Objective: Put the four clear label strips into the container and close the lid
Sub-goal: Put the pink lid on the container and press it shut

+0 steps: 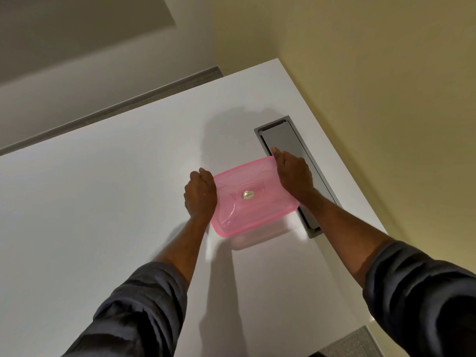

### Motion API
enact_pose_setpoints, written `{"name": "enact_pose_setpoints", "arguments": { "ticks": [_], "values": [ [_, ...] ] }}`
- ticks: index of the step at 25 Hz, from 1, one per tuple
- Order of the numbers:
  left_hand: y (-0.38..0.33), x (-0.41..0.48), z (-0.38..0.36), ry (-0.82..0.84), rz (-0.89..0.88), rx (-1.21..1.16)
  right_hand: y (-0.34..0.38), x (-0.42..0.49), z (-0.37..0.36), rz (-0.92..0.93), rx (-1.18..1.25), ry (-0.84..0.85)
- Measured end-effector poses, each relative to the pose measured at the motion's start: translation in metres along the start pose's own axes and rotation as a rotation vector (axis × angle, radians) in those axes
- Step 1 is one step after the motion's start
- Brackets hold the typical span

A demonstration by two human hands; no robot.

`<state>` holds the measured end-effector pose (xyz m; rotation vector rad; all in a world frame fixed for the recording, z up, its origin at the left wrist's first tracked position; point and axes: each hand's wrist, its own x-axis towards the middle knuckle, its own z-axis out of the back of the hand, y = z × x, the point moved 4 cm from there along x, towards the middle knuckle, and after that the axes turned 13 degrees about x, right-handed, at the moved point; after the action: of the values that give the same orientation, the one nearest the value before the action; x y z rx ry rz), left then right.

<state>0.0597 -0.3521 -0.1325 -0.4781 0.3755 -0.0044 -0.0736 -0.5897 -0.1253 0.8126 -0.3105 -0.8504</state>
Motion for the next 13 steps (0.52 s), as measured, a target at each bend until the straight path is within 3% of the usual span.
{"name": "enact_pose_setpoints", "arguments": {
  "ticks": [7, 13],
  "values": [
    [0.001, -0.002, -0.001, -0.047, 0.002, 0.005, -0.016, -0.047, 0.014, -0.358, -0.196, -0.029],
    [-0.001, -0.002, -0.001, -0.055, -0.009, 0.019, -0.009, -0.063, 0.019, -0.277, -0.188, -0.147]
  ]
}}
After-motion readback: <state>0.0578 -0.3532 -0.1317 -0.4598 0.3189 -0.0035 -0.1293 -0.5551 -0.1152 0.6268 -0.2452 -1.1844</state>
